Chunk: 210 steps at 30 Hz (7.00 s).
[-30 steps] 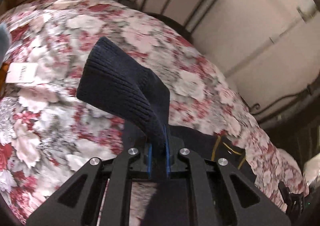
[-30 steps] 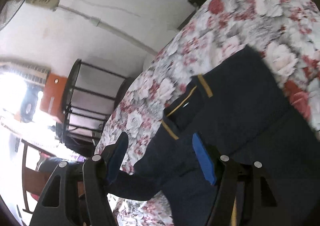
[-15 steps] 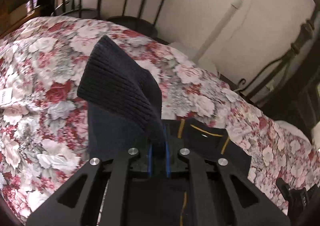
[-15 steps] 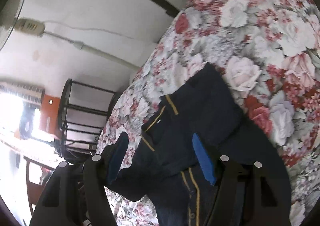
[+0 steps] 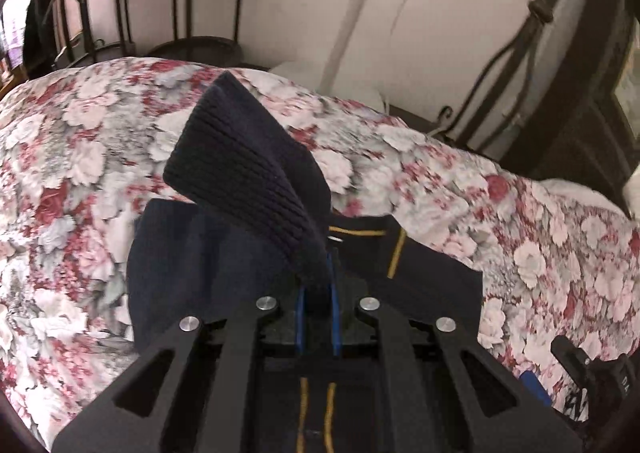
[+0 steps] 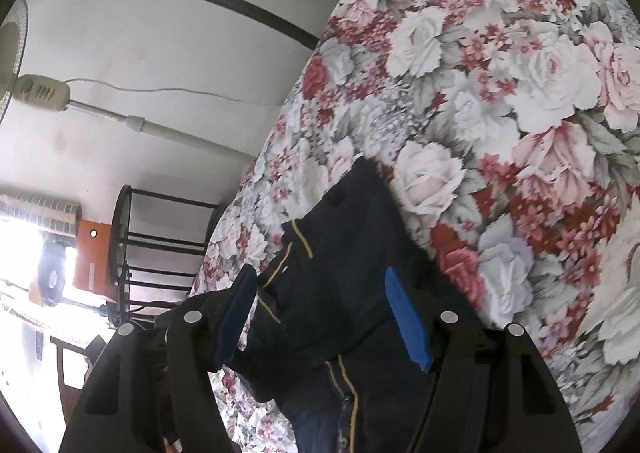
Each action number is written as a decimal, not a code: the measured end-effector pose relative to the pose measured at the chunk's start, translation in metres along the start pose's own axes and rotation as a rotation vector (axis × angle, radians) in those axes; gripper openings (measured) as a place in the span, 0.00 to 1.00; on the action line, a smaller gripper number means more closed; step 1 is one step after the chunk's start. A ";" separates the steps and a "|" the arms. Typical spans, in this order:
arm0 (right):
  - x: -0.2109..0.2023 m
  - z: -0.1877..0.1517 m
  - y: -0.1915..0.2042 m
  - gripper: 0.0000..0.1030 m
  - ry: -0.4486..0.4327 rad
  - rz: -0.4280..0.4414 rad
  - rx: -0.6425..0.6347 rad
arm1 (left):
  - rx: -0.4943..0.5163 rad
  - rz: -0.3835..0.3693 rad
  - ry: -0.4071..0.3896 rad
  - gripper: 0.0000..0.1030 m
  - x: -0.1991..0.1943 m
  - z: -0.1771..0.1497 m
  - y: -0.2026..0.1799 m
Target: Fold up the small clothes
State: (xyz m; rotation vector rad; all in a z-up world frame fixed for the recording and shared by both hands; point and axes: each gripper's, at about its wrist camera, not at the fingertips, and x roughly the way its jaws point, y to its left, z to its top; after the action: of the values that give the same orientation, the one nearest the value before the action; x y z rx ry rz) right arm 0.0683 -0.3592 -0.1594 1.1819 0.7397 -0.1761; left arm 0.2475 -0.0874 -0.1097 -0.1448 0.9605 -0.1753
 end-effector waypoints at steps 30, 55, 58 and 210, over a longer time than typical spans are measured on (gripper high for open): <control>0.085 -0.019 0.037 0.59 0.161 -0.125 -0.205 | 0.062 0.335 0.172 0.93 0.044 -0.002 0.091; 0.161 -0.040 0.045 0.35 0.293 -0.145 -0.414 | 0.046 0.302 0.282 0.95 0.104 -0.013 0.106; 0.172 -0.046 0.040 0.34 0.313 -0.174 -0.438 | 0.084 0.344 0.359 0.96 0.129 -0.029 0.104; -0.020 -0.068 0.000 0.13 0.194 0.047 -0.209 | -0.025 -0.187 0.234 0.10 -0.049 -0.094 0.120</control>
State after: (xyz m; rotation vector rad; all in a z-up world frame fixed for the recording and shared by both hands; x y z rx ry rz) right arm 0.0237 -0.3035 -0.1594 1.0240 0.8771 0.0554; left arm 0.1532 0.0364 -0.1475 -0.2412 1.1831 -0.3586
